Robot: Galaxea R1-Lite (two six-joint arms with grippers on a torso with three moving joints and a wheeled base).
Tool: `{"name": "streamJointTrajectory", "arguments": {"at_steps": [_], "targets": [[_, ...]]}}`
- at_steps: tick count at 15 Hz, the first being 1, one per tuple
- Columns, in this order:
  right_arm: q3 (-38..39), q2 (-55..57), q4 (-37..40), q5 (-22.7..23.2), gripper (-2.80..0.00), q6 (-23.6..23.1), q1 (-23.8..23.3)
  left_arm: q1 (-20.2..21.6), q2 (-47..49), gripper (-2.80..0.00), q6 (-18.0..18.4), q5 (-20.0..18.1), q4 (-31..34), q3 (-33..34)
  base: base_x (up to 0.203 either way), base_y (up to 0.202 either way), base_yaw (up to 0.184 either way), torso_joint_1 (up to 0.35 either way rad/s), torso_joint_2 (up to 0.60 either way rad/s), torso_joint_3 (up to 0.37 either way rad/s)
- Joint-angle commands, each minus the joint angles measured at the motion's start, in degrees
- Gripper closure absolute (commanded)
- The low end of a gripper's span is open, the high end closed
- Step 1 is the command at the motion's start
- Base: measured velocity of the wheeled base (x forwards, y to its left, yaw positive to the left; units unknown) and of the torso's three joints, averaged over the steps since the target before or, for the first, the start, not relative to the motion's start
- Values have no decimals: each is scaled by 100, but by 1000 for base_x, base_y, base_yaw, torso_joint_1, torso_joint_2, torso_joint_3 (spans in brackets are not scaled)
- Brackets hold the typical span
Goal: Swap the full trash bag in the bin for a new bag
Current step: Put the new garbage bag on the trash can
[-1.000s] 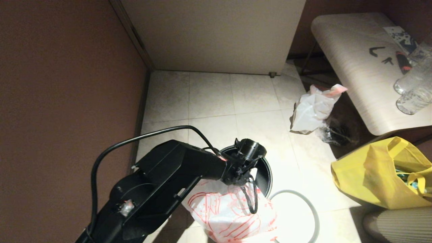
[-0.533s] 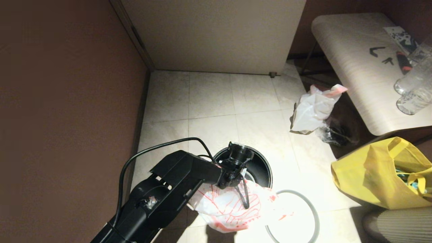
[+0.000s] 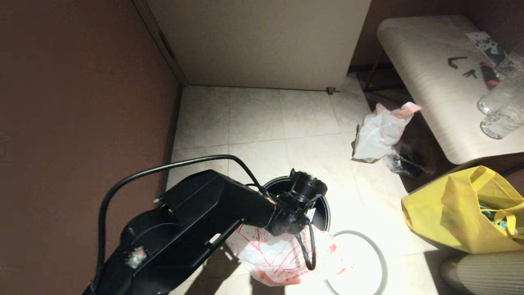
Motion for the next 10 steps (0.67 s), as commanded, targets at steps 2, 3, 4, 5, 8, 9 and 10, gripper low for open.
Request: {"name": "streamJointTrajectory", "arguments": {"at_steps": [2, 3, 4, 5, 8, 9, 10], "targets": [[0, 7, 4, 1, 0, -4, 2, -152, -990, -280, -241, 28, 49, 556, 0, 0, 0, 0, 0, 0], [0, 7, 4, 7, 0, -4, 2, -160, -1212, -280, -287, 29, 88, 731, 0, 0, 0, 0, 0, 0], [-1, 7, 4, 7, 0, -4, 2, -173, -1455, -280, -312, 33, 125, 962, 0, 0, 0, 0, 0, 0], [-4, 7, 4, 0, 0, -4, 2, -183, -1718, -280, -355, 46, 146, 1265, 0, 0, 0, 0, 0, 0], [-1, 7, 4, 6, 0, -4, 2, -184, -2657, -280, -706, 119, 161, 2338, 0, 0, 0, 0, 0, 0], [0, 7, 4, 7, 0, -4, 2, -176, -2973, -280, -890, 153, 162, 2689, 0, 0, 0, 0, 0, 0], [0, 7, 4, 7, 0, -4, 2, -160, -3222, -280, -1136, 174, 163, 3037, 0, 0, 0, 0, 0, 0]]}}
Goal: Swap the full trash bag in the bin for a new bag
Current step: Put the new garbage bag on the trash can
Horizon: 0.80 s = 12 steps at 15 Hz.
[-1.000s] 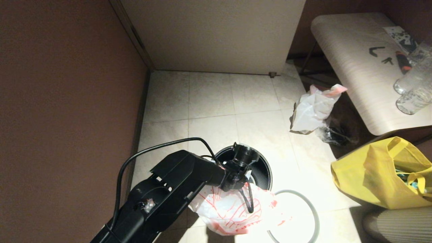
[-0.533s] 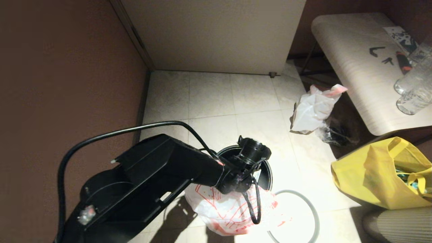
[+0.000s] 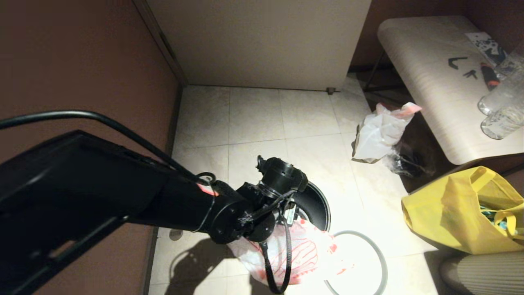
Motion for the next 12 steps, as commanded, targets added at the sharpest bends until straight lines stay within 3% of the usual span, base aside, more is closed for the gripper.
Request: {"name": "streamJointTrajectory", "arguments": {"at_steps": [1, 4, 7, 12], "targets": [[0, 5, 2, 1, 0, -6, 4, 57, -874, -280, -449, 36, -36, 820, 0, 0, 0, 0, 0, 0], [0, 5, 2, -1, 0, -6, 4, 197, -1217, -280, -1222, -78, -517, 1687, 0, 0, 0, 0, 0, 0], [0, 5, 2, 6, 0, -6, 4, 319, -1401, -280, -1521, -94, -1190, 2561, 0, 0, 0, 0, 0, 0], [-7, 5, 2, 3, 0, -6, 4, 1101, -1195, -280, -1599, -136, -2196, 3257, 0, 0, 0, 0, 0, 0]]}}
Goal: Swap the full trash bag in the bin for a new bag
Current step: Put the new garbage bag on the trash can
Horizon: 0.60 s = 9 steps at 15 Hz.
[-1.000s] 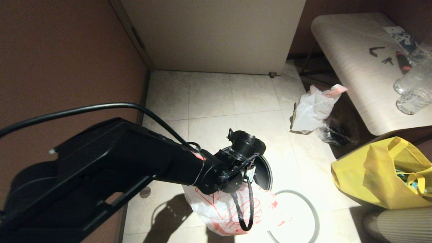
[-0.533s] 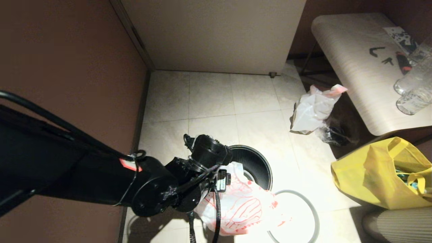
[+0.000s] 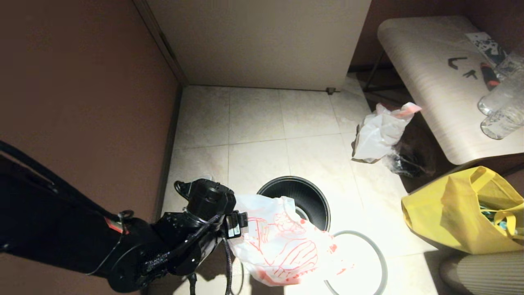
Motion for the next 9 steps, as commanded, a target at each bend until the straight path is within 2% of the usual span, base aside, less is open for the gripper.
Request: {"name": "streamJointTrajectory", "arguments": {"at_steps": [1, 3, 5, 6, 9], "targets": [[0, 5, 4, 6, 0, -3, 2, 208, 219, -280, -18, 2, -261, 255, 0, 0, 0, 0, 0, 0], [0, 5, 4, 2, 0, -3, 2, 397, 700, -280, 39, 12, -812, 252, 0, 0, 0, 0, 0, 0], [-1, 5, 4, -3, 0, -3, 2, 525, 1151, -280, 282, 17, -1416, 179, 0, 0, 0, 0, 0, 0], [0, 5, 4, 6, 0, -3, 2, 559, 1307, 0, 402, 20, -1707, 141, 0, 0, 0, 0, 0, 0], [0, 5, 4, 1, 0, -3, 2, 537, 1373, 0, 456, 21, -1822, 129, 0, 0, 0, 0, 0, 0]]}}
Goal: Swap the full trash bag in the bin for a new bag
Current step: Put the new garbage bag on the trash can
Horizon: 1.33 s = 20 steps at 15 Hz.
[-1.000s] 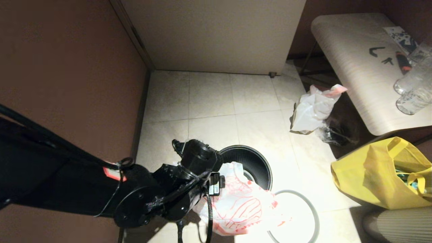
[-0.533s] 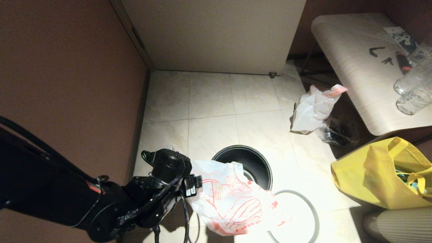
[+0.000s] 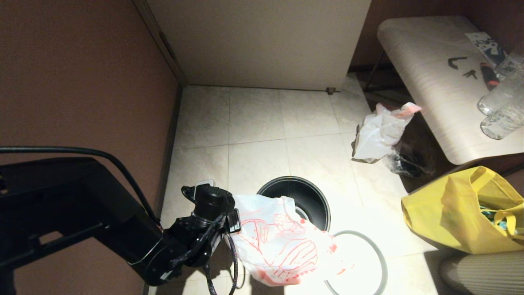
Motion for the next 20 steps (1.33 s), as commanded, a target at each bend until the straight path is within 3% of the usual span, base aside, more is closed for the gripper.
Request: {"name": "streamJointTrajectory", "arguments": {"at_steps": [1, 4, 6, 8, 12, 15, 20], "targets": [[0, 5, 3, 7, 0, -3, 2, -10, 181, 0, -18, 20, -33, -12, 0, 0, 0, 0, 0, 0], [0, 5, 3, -2, 0, -3, 2, -57, 127, 0, -18, 26, -20, -31, 0, 0, 0, 0, 0, 0], [0, 5, 3, 7, 0, -3, 2, -363, -151, 0, 38, 60, 70, -6, 0, 0, 0, 0, 0, 0], [0, 5, 3, -1, 0, -3, 2, -800, -469, 0, 136, 78, 557, -182, 0, 0, 0, 0, 0, 0], [0, 5, 3, 7, 0, -3, 2, -1386, -408, 0, 157, 71, 1849, -1457, 0, 0, 0, 0, 0, 0], [0, 5, 3, 0, 0, -3, 2, -1727, 242, 0, 173, 67, 2961, -2732, 0, 0, 0, 0, 0, 0], [0, 5, 3, 7, 0, -3, 2, -1686, 2139, 0, 431, 56, 3842, -4347, 0, 0, 0, 0, 0, 0]]}}
